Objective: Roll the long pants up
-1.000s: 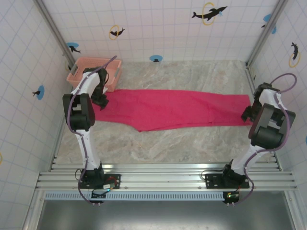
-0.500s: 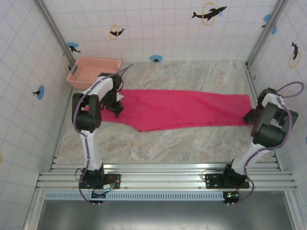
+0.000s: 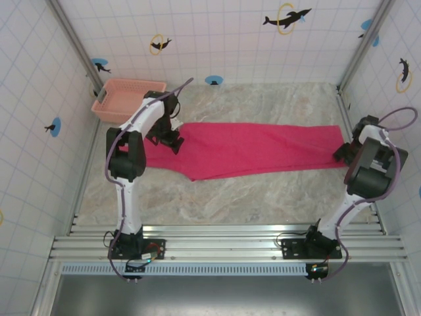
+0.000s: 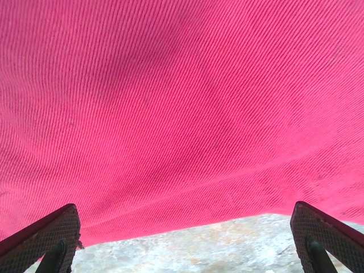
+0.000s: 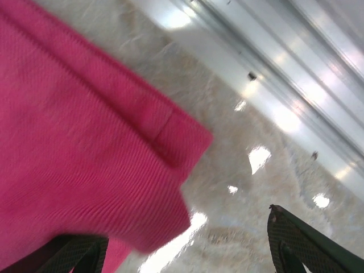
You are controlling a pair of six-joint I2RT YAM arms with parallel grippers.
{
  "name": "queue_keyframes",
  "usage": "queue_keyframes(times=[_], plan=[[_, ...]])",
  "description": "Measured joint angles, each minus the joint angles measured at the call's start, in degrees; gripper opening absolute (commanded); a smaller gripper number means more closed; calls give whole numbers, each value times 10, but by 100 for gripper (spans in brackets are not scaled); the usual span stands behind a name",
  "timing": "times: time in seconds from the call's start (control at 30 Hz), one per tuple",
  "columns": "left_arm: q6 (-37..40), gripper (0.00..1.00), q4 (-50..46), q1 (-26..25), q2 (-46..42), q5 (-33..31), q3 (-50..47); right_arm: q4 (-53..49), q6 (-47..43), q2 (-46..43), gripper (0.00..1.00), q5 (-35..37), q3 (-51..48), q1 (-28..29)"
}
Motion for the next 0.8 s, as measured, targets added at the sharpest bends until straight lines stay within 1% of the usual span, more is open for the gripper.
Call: queue_keyframes(times=[0.13, 0.23, 0.4, 0.6, 0.8], plan=[[-4, 97, -2, -1, 12, 26, 16, 26, 15, -53, 75, -37, -54, -14], [-5, 97, -2, -1, 24, 39, 23, 57, 39, -74, 75, -53, -94, -27], [-6, 97, -2, -2, 41, 50, 40, 104, 78, -74, 73, -61, -116, -33], [-8, 97, -1, -8, 42, 56, 40, 166, 114, -74, 71, -66, -123, -33], [-10, 97, 6, -12, 42, 64, 40, 195, 139, -65, 70, -72, -133, -37]])
